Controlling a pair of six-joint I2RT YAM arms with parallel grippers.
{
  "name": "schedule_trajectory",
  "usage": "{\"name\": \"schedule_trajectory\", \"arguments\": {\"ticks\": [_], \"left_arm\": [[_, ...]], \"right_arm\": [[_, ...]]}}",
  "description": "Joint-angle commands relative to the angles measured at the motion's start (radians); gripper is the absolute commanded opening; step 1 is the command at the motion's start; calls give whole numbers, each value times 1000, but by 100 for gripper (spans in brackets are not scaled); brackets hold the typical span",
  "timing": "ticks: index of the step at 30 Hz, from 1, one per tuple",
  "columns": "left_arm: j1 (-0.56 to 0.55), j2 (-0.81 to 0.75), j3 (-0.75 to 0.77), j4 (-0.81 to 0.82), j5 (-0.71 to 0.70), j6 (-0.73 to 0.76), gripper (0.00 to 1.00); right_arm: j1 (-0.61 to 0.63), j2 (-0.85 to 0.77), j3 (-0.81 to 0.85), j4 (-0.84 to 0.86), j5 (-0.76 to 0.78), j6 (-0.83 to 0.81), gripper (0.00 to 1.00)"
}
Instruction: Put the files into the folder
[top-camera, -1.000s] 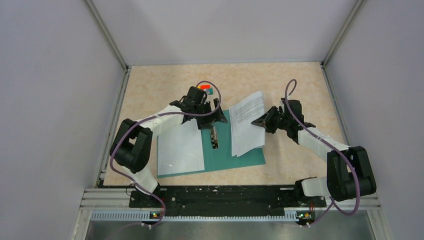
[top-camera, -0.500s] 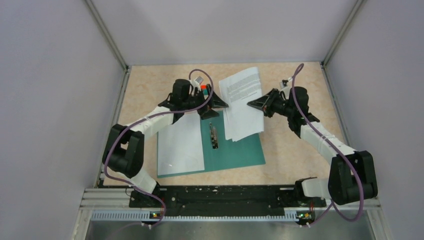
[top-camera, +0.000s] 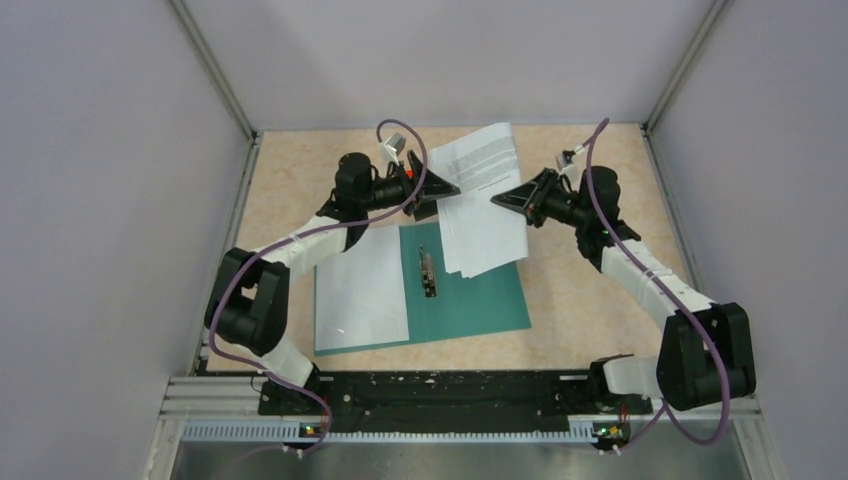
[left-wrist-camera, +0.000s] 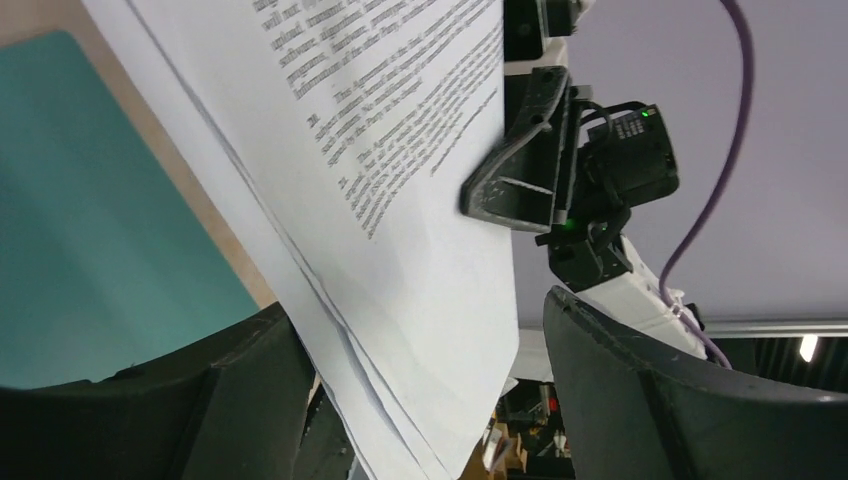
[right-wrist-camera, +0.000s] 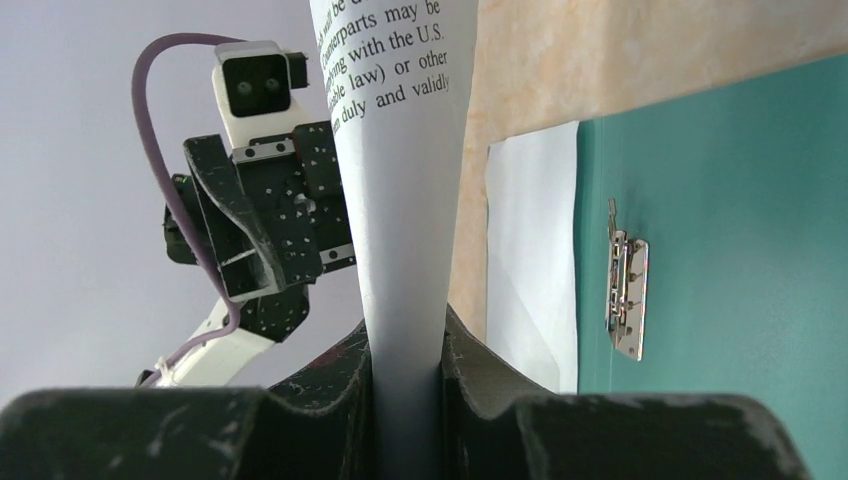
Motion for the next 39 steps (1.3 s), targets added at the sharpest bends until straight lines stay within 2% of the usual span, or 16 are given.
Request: {"name": "schedule_trajectory", "arguments": {"ticks": [1,10,20,23,25,27,29,32,34,36,39], "left_arm": [[13,-6,-24,264,35,-122,81],[16,15,3,296,46,-138,55],[15,36,65,213,35,-77,44],[13,45,98,182,33,-52,33],[13,45,119,151,39,-29,18],[13,34,151,84,45,45,0],[14,9,205,-88,46,178,0],[14,-42,339,-425,26,493,0],[11,-80,427,-635,6,709,0],[10,-127,473,-748,4,864,0],[8,-229,478,-772,56,983,0]], "right_arm": [[15,-42,53,38,-33,7,19],[17,-61,77,20,-66,-35,19],[25,-89,91,6,-102,-77,20],[30,-89,99,-10,-115,-98,20],[30,-93,99,-24,-118,-120,21],[31,-98,100,-36,-111,-151,28],[30,-99,109,-56,-101,-195,45],[30,-106,148,-113,-55,-321,72],[27,-121,171,-118,-1,-401,85],[23,-134,184,-70,27,-453,94],[6,-136,186,92,-9,-470,99]]}}
